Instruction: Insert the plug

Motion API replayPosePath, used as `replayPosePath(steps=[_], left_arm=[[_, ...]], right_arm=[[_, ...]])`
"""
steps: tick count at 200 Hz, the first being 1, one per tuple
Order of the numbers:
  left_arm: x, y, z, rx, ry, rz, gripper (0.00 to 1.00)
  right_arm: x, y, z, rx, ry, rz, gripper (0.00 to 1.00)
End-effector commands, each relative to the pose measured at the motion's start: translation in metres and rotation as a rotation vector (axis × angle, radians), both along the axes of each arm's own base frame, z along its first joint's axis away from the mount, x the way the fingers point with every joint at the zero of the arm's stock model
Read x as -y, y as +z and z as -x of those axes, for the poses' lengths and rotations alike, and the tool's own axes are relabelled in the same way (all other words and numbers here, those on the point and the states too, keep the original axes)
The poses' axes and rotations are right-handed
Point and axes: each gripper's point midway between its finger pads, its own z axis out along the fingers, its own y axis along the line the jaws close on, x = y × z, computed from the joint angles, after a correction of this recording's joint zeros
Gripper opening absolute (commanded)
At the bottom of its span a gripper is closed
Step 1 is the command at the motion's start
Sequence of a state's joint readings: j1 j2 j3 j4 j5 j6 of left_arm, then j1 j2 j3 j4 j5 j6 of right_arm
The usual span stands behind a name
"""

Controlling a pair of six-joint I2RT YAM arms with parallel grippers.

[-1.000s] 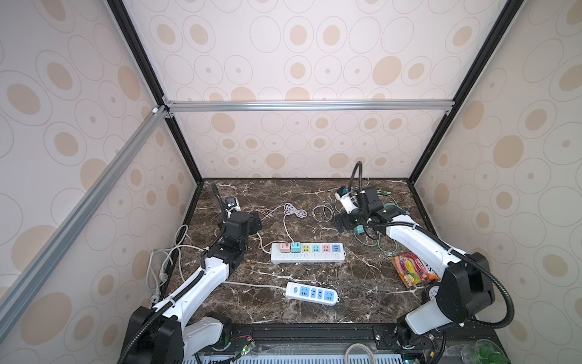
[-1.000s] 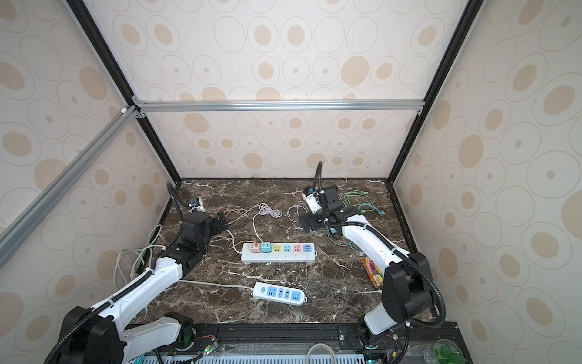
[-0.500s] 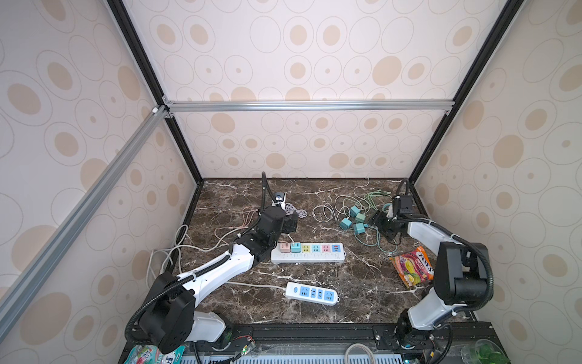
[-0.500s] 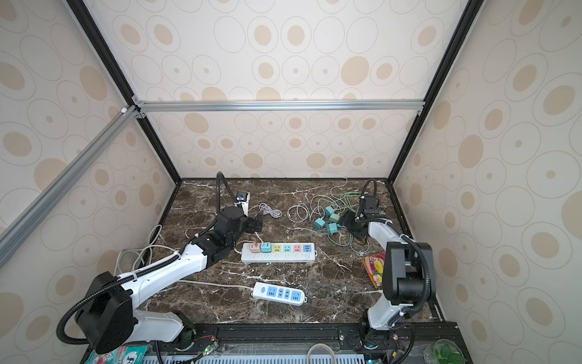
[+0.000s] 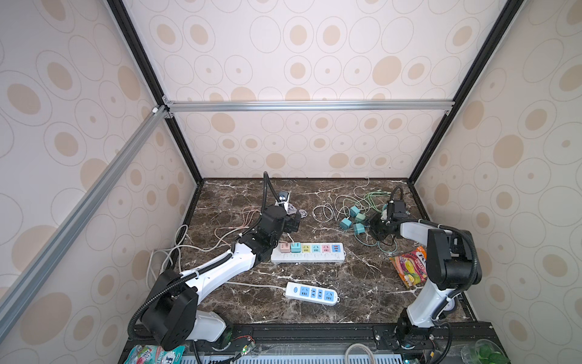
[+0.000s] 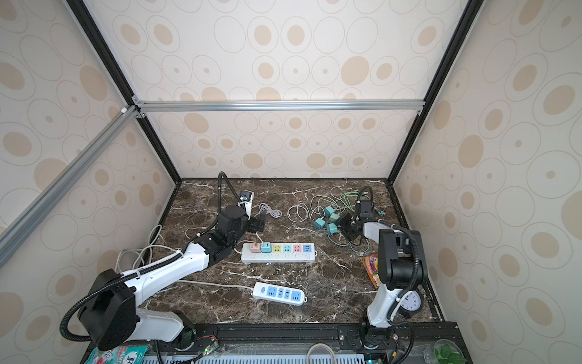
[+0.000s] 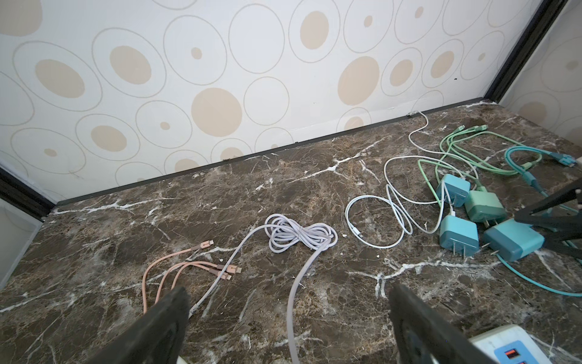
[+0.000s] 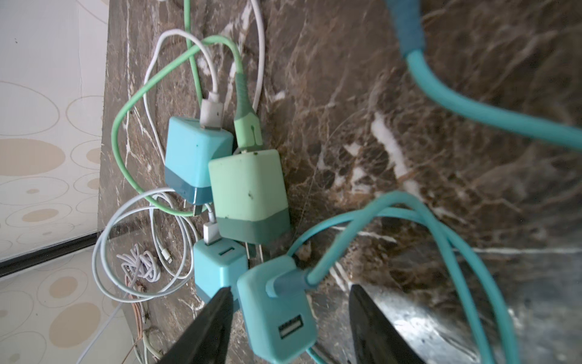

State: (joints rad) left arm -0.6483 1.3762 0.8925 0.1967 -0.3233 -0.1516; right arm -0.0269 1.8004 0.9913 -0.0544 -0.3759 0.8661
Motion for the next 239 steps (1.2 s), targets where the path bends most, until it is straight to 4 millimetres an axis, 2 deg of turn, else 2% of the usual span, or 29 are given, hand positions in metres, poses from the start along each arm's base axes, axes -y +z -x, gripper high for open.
replayPosePath(steps=[1, 46, 79, 115, 154, 192, 239], left_arm=[[-0.003, 0.013, 0.001, 0.034, 0.004, -0.013, 0.98], [0.003, 0.006, -0.004, 0.006, 0.005, -0.009, 0.98], [0.011, -0.008, -0.013, -0.068, 0.006, -0.03, 0.98], [0.046, -0.024, -0.006, -0.131, -0.17, -0.035, 0.99], [0.092, -0.03, 0.015, -0.133, -0.402, -0.085, 0.98], [0.129, -0.041, 0.033, -0.167, -0.607, -0.067, 0.98], [0.164, -0.049, 0.04, -0.187, -0.717, 0.016, 0.98]], right_arm=[[-0.007, -0.003, -0.003, 0.012, -0.005, -0.042, 0.55], [-0.013, -0.008, -0.004, 0.01, 0.012, -0.073, 0.49], [-0.016, -0.007, -0.002, 0.02, 0.025, -0.082, 0.43], [-0.018, 0.003, 0.002, 0.072, 0.057, -0.078, 0.28], [-0.02, 0.017, 0.013, 0.147, 0.107, -0.042, 0.14], [-0.03, 0.038, 0.021, 0.218, 0.164, -0.084, 0.11], [-0.05, 0.064, 0.03, 0.306, 0.19, -0.143, 0.09]])
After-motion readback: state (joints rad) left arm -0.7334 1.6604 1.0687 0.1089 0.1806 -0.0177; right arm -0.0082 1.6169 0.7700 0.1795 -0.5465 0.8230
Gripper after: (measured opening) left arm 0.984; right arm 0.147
